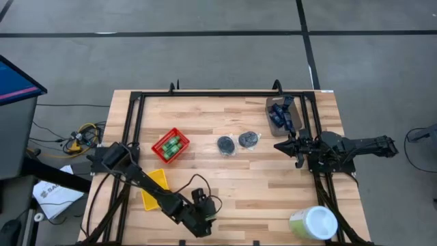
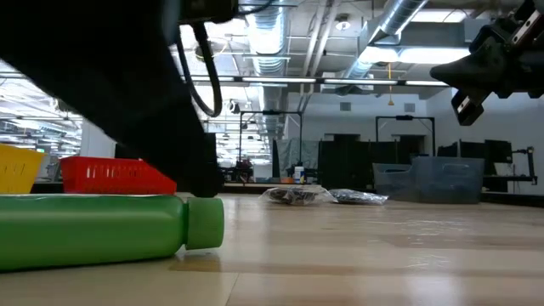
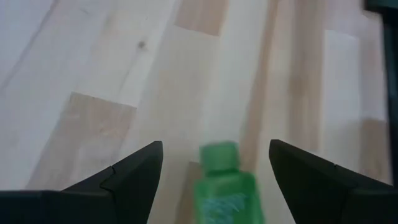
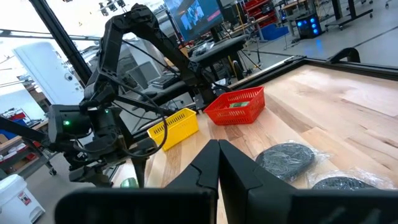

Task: Pick & Place Travel size toiletries
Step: Put the bottle of shampoo into the red bin

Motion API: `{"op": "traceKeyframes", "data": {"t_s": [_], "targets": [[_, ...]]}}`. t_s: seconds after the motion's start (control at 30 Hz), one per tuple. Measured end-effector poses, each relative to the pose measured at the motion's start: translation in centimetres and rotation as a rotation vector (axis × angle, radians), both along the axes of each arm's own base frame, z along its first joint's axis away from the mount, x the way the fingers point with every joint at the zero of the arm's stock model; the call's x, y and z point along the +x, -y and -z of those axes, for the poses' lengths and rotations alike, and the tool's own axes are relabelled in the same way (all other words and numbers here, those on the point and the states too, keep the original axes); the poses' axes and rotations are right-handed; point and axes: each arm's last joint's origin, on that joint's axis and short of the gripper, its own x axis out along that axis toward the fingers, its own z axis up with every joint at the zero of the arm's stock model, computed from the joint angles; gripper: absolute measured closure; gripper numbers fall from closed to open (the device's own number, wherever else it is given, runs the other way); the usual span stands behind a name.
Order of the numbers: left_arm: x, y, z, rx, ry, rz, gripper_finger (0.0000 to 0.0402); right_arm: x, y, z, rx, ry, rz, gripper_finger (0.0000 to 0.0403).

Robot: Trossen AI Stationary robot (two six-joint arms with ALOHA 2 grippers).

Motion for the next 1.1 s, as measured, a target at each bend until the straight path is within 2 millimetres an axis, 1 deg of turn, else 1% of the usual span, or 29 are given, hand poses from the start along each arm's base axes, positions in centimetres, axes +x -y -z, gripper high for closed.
{"op": "traceKeyframes", "data": {"t_s": [0.1,0.27,0.5,0.63,0.8,0.97,1.1], "targets": [[0.4,-0.5,0.0,-0.018,-0.011,-0.004,0.0120,0.0,0.0,0.0,0.000,0.000,0.000,0.0403],[0.9,-1.2,0.0,-0.035,-0.022,-0.007,0.0148,0.0,0.0,0.0,0.000,0.000,0.000,0.0403],[0.8,-0.8,0.0,-0.064,-0.028,0.017,0.0177,0.0,0.0,0.0,0.000,0.000,0.000,0.0403],[0.6,-0.5,0.0,-0.073,-0.034,0.034,0.0177,0.0,0.0,0.0,0.000,0.000,0.000,0.0403],[0.7,-0.7,0.0,-0.074,-0.042,0.033,0.0175,0.0,0.0,0.0,0.000,0.000,0.000,0.0403],[0.7,-0.6,1.2,-0.092,-0.102,0.066,0.0174,0.0,0.0,0.0,0.000,0.000,0.000,0.0403],[0.8,-0.5,1.6,-0.090,-0.110,0.065,0.0180,0.0,0.0,0.0,0.000,0.000,0.000,0.0403]]}}
